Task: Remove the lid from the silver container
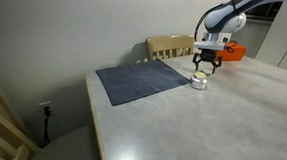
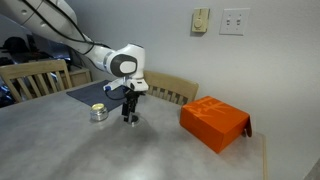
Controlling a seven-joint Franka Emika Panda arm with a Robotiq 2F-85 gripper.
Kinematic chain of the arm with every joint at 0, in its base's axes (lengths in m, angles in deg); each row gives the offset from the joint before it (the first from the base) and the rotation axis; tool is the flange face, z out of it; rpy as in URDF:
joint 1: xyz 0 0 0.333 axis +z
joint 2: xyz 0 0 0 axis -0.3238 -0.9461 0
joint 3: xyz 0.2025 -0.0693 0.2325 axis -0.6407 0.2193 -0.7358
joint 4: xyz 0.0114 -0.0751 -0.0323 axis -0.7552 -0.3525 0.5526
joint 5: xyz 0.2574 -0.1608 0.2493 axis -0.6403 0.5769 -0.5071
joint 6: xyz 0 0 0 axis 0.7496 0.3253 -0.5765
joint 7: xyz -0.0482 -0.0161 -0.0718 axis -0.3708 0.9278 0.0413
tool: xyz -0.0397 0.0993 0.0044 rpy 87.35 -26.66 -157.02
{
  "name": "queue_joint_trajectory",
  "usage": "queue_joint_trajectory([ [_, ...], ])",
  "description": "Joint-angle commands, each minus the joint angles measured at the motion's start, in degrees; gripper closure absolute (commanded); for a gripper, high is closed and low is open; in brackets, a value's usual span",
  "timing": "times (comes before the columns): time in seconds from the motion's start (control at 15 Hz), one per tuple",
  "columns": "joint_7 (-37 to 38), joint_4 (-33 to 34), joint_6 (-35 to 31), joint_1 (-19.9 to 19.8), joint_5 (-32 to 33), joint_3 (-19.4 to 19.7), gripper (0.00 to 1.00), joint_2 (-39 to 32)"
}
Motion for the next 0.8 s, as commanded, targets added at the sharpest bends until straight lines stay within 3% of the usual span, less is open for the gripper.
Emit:
queue_joint_trajectory([
  [0.0, 1.19, -4.94, -2.98, 1.77, -0.07, 0.21, 0.0, 3.62],
  [0.4, 2.93, -11.03, -9.06, 2.89, -1.38, -0.65, 0.0, 8.49],
  [0.47, 2.95, -5.63, -6.35, 3.15, 0.01, -0.12, 0.0, 4.69],
  [0.73, 3.02, -5.82, -6.35, 3.26, 0.06, -0.14, 0.0, 4.91],
])
